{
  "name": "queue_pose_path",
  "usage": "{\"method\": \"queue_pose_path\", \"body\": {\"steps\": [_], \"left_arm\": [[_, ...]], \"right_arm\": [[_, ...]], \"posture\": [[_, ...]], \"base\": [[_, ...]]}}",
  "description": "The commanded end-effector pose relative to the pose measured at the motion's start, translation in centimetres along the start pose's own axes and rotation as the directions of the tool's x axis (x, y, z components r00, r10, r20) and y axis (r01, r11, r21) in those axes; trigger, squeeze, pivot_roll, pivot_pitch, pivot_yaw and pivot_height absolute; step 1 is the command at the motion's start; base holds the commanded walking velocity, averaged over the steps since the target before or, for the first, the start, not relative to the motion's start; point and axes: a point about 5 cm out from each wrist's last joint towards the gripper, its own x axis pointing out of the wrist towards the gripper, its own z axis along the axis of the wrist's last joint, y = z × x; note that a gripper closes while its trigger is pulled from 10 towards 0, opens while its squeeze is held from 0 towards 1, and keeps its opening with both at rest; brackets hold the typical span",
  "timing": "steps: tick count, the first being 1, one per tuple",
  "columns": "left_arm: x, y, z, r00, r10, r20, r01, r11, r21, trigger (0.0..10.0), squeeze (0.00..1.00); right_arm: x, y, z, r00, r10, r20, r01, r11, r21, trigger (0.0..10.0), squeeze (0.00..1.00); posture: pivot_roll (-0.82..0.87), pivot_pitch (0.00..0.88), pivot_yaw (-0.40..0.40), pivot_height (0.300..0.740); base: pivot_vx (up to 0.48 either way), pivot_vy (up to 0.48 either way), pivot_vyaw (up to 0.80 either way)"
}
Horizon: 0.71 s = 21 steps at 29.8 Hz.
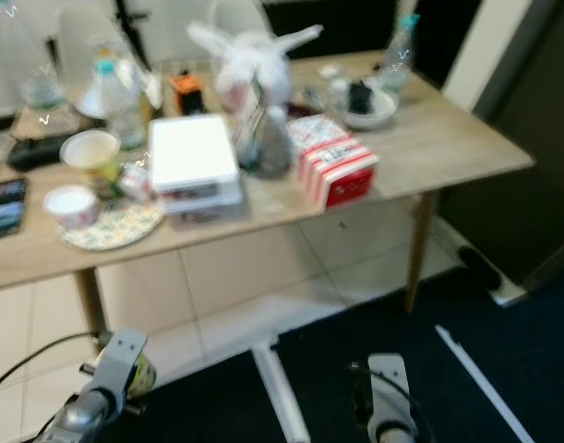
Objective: Restocking fridge
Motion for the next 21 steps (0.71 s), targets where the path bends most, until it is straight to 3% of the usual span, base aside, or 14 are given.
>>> {"method": "queue_pose_path", "body": {"steps": [1, 21], "left_arm": [[-0.41, -0.46, -1.27, 0.999, -0.012, -0.040, 0.012, 1.000, -0.002, 10.0, 0.00], [-0.39, -0.61, -1.29, 0.999, -0.018, -0.044, 0.018, 1.000, -0.001, 10.0, 0.00]], "right_arm": [[-0.07, 0.25, -0.22, 1.000, 0.003, -0.012, -0.002, 1.000, 0.011, 10.0, 0.00], [-0.08, 0.35, -0.29, 1.000, 0.003, -0.017, -0.003, 1.000, 0.010, 10.0, 0.00]], "posture": [[-0.01, 0.063, 0.002, 0.740], [-0.01, 0.065, 0.001, 0.740]], "base": [[0.000, 0.000, -0.78], [0.000, 0.000, -0.78]]}}
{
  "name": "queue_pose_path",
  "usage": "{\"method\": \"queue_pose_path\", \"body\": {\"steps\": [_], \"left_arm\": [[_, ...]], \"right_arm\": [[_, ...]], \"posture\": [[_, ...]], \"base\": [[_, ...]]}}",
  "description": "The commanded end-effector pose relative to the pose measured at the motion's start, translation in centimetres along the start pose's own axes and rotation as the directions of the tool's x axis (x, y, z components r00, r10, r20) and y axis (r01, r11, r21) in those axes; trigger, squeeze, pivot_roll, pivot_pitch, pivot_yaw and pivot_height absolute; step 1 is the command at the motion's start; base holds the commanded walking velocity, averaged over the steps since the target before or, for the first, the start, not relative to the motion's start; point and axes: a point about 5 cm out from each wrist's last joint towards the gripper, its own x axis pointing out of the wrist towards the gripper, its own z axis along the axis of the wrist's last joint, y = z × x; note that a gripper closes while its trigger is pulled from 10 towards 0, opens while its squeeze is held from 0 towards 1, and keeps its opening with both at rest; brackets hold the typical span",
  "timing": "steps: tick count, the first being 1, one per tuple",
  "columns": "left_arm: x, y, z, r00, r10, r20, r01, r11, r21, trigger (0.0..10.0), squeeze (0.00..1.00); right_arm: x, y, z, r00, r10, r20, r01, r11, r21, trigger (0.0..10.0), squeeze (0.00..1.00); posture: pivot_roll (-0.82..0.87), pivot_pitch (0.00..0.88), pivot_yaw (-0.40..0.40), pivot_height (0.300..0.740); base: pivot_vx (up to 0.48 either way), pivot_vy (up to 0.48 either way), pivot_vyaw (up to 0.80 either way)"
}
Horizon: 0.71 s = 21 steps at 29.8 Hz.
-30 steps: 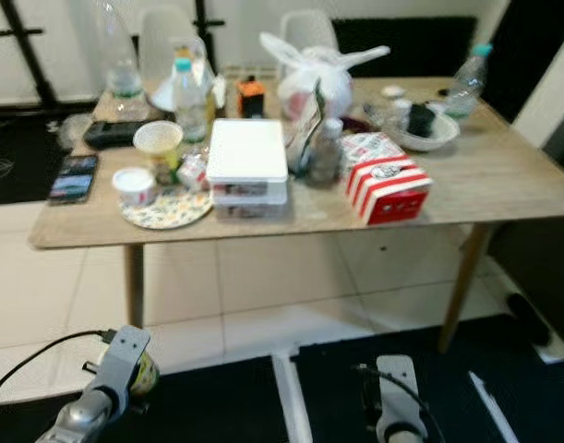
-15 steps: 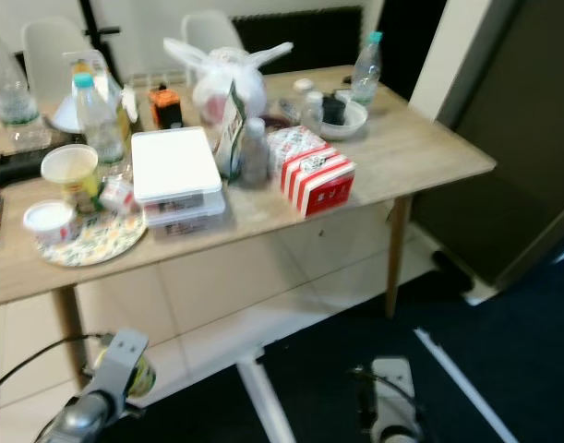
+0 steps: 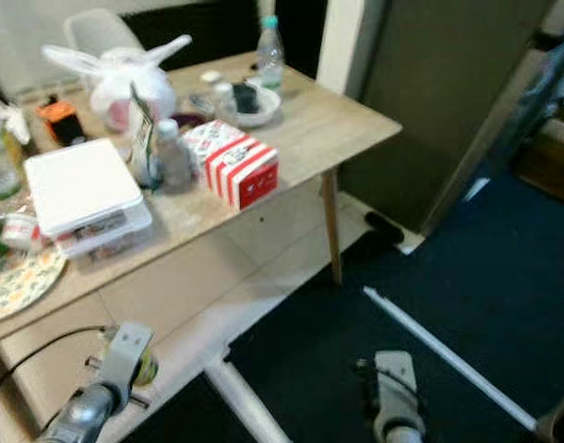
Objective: Restocking fridge
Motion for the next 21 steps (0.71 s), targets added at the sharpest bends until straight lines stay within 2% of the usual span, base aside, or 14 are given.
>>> {"method": "queue_pose_path", "body": {"steps": [1, 21], "left_arm": [[-0.10, -0.30, -0.50, 1.000, -0.010, -0.022, 0.010, 1.000, -0.004, 10.0, 0.00], [-0.06, -0.54, -0.46, 1.000, -0.018, -0.022, 0.018, 1.000, -0.003, 10.0, 0.00]], "right_arm": [[-0.07, -0.30, -0.33, 1.000, -0.010, -0.017, 0.010, 1.000, 0.001, 10.0, 0.00], [-0.03, -0.25, -0.22, 1.000, -0.011, -0.015, 0.011, 1.000, 0.002, 10.0, 0.00]], "posture": [[-0.01, 0.066, 0.002, 0.740], [-0.01, 0.067, 0.001, 0.740]], "base": [[0.000, 0.000, -0.78], [0.000, 0.000, -0.78]]}}
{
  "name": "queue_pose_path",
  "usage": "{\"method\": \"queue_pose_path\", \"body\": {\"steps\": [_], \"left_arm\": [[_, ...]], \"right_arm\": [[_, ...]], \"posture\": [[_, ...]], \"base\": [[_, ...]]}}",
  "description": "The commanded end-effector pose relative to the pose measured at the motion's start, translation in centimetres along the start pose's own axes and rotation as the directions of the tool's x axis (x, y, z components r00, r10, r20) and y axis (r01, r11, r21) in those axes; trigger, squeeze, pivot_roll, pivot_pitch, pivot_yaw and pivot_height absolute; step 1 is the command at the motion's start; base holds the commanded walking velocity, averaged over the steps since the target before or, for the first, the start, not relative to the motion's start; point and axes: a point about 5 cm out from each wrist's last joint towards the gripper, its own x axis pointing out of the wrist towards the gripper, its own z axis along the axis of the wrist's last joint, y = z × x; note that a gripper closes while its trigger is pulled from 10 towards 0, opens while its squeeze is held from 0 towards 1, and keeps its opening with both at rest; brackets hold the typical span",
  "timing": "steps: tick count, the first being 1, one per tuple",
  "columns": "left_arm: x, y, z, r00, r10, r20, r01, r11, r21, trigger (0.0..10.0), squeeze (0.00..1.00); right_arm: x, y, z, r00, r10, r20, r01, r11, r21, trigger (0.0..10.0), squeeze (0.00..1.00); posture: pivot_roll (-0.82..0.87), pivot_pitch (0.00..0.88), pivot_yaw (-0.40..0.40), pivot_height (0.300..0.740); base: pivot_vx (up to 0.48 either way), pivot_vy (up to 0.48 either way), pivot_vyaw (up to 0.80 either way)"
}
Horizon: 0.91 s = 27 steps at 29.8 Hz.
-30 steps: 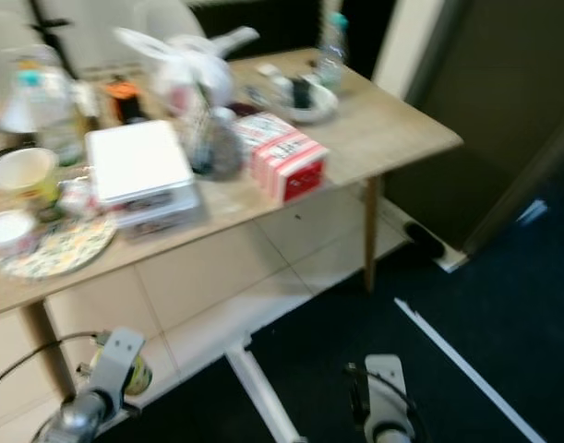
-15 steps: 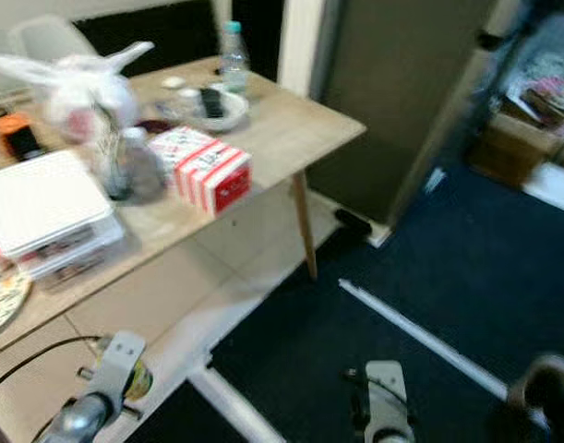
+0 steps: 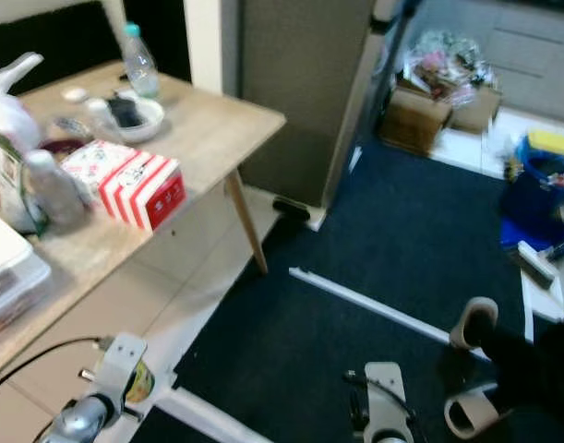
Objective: Restocking fridge
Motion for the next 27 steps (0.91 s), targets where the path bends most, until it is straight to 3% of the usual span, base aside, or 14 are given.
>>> {"method": "queue_pose_path", "body": {"steps": [1, 27], "left_arm": [[0.06, -0.19, 0.05, 1.000, -0.006, -0.002, 0.006, 1.000, -0.003, 10.0, 0.00], [0.05, -0.51, -0.05, 1.000, -0.021, -0.006, 0.021, 1.000, 0.016, 10.0, 0.00]], "right_arm": [[-0.06, -0.46, -0.24, 1.000, -0.016, -0.011, 0.016, 1.000, 0.002, 10.0, 0.00], [-0.03, -0.50, -0.17, 1.000, -0.016, -0.007, 0.016, 1.000, -0.003, 10.0, 0.00]], "posture": [[-0.01, 0.067, 0.002, 0.740], [-0.01, 0.063, -0.004, 0.740]], "base": [[0.000, 0.000, -0.78], [0.000, 0.000, -0.76]]}}
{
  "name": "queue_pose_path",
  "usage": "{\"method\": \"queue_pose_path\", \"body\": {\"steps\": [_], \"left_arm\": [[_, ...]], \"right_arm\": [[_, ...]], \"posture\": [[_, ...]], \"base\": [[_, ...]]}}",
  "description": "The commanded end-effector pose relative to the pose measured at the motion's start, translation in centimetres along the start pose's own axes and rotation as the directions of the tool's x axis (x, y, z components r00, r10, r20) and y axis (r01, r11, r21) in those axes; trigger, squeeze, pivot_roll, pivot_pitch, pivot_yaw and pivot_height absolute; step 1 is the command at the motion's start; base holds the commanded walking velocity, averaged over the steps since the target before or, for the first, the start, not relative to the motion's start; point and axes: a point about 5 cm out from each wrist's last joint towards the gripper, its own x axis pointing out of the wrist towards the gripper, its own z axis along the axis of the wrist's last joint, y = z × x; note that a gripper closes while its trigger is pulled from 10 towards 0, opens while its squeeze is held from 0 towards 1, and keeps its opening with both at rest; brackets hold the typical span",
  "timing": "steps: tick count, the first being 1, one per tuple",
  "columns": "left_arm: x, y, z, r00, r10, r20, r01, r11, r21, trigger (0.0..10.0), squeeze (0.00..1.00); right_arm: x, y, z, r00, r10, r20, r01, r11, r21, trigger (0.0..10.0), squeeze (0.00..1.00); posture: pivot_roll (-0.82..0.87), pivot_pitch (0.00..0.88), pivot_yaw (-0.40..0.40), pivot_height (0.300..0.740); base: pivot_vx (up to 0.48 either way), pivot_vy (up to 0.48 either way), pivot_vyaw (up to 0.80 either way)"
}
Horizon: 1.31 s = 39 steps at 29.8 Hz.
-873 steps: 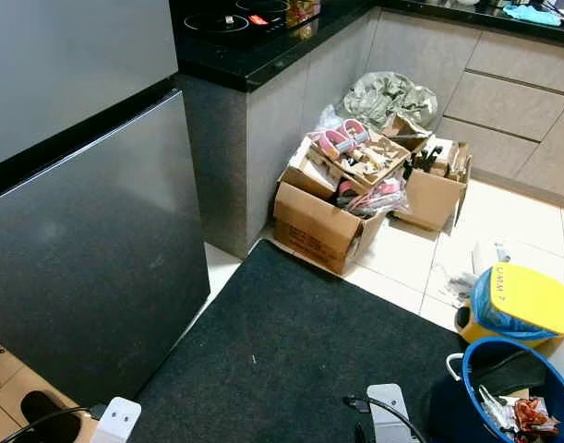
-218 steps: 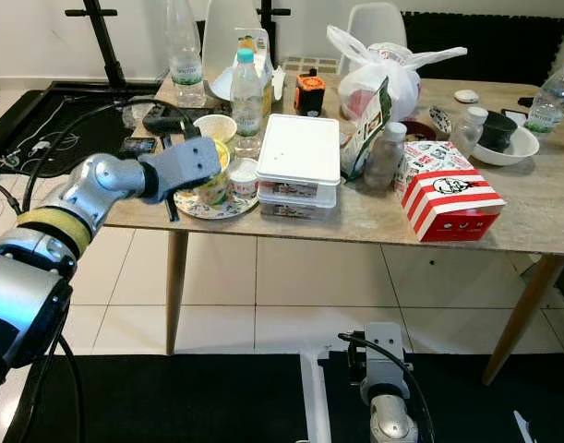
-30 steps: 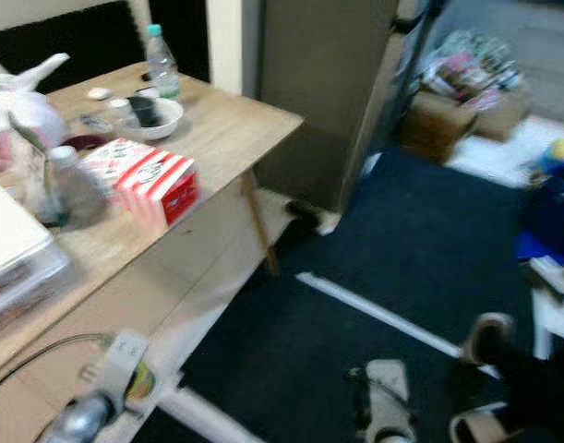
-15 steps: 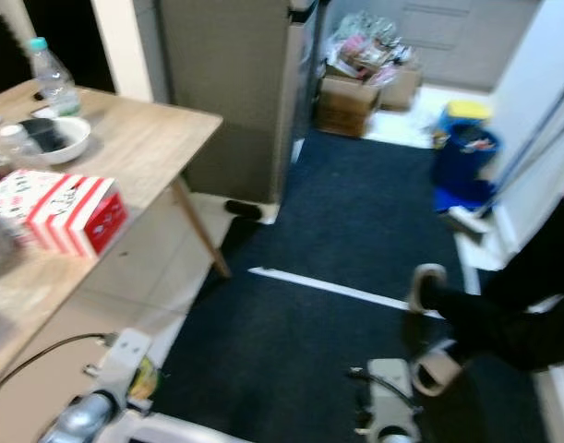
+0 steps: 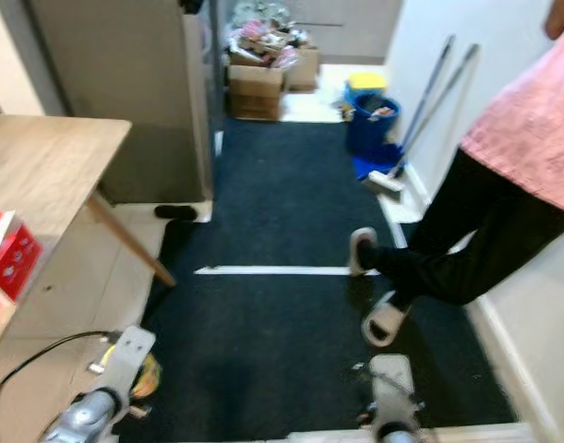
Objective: Restocking fridge
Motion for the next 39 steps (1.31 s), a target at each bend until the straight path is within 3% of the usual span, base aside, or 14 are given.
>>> {"method": "queue_pose_path", "body": {"steps": [1, 14, 19, 25, 27, 30, 32, 34, 36, 38, 39], "left_arm": [[0.0, -0.2, -0.1, 1.000, -0.008, -0.009, 0.008, 1.000, 0.005, 10.0, 0.00], [0.1, -0.2, 0.1, 1.000, -0.003, 0.004, 0.003, 1.000, 0.008, 10.0, 0.00], [0.2, -0.3, 1.0, 0.999, -0.011, 0.054, 0.010, 1.000, 0.015, 10.0, 0.00], [0.2, -1.1, 3.3, 0.975, -0.120, 0.186, 0.092, 0.984, 0.153, 10.0, 0.00], [0.2, -1.7, 4.3, 0.953, -0.197, 0.231, 0.141, 0.961, 0.237, 10.0, 0.00], [-0.1, -2.8, 5.9, 0.903, -0.328, 0.277, 0.206, 0.897, 0.391, 10.0, 0.00], [-0.2, -2.9, 6.2, 0.893, -0.351, 0.281, 0.213, 0.881, 0.422, 10.0, 0.00], [-0.4, -3.3, 7.1, 0.860, -0.414, 0.299, 0.194, 0.807, 0.557, 10.0, 0.00], [-0.7, -3.7, 8.0, 0.828, -0.455, 0.328, 0.158, 0.750, 0.642, 10.0, 0.00], [-0.8, -3.8, 8.4, 0.817, -0.464, 0.344, 0.145, 0.741, 0.655, 10.0, 0.00], [-1.2, -4.0, 9.1, 0.792, -0.480, 0.378, 0.124, 0.731, 0.671, 10.0, 0.00]], "right_arm": [[0.1, -0.4, 0.1, 1.000, -0.008, 0.006, 0.008, 1.000, -0.002, 10.0, 0.00], [0.3, -0.3, 0.9, 0.999, 0.004, 0.043, -0.003, 1.000, -0.009, 10.0, 0.00], [0.3, -0.3, 1.1, 0.999, 0.007, 0.053, -0.006, 1.000, -0.016, 10.0, 0.00], [0.5, -0.3, 2.2, 0.993, 0.053, 0.109, -0.043, 0.995, -0.088, 10.0, 0.00], [0.7, -0.6, 3.0, 0.985, 0.101, 0.139, -0.077, 0.982, -0.171, 10.0, 0.00], [0.9, -1.2, 4.3, 0.964, 0.202, 0.173, -0.131, 0.926, -0.355, 10.0, 0.00], [0.9, -1.3, 4.6, 0.958, 0.224, 0.178, -0.137, 0.906, -0.401, 10.0, 0.00], [1.0, -1.6, 6.1, 0.934, 0.288, 0.210, -0.161, 0.866, -0.473, 10.0, 0.00], [1.1, -1.6, 7.9, 0.906, 0.337, 0.258, -0.198, 0.873, -0.445, 10.0, 0.00], [1.1, -1.6, 8.7, 0.894, 0.348, 0.284, -0.215, 0.886, -0.411, 10.0, 0.00], [1.1, -1.4, 10.7, 0.864, 0.358, 0.354, -0.243, 0.913, -0.328, 10.0, 0.00]], "posture": [[-0.01, 0.062, -0.005, 0.740], [-0.01, 0.057, -0.010, 0.740], [-0.01, 0.057, -0.012, 0.740], [-0.01, 0.062, -0.015, 0.740], [-0.01, 0.065, -0.015, 0.740], [-0.01, 0.067, -0.013, 0.740], [-0.01, 0.067, -0.013, 0.740], [-0.02, 0.069, -0.014, 0.740], [-0.02, 0.070, -0.016, 0.740], [-0.02, 0.071, -0.017, 0.740], [-0.02, 0.074, -0.017, 0.740]], "base": [[0.000, 0.000, 0.00], [0.000, 0.000, 0.00], [0.000, 0.000, 0.00], [0.000, 0.000, 0.00], [0.000, 0.000, 0.00], [0.000, 0.000, 0.00], [0.000, 0.000, 0.00], [0.000, 0.000, 0.00], [0.000, 0.000, 0.00], [0.000, 0.000, 0.00], [0.000, 0.000, 0.00]]}}
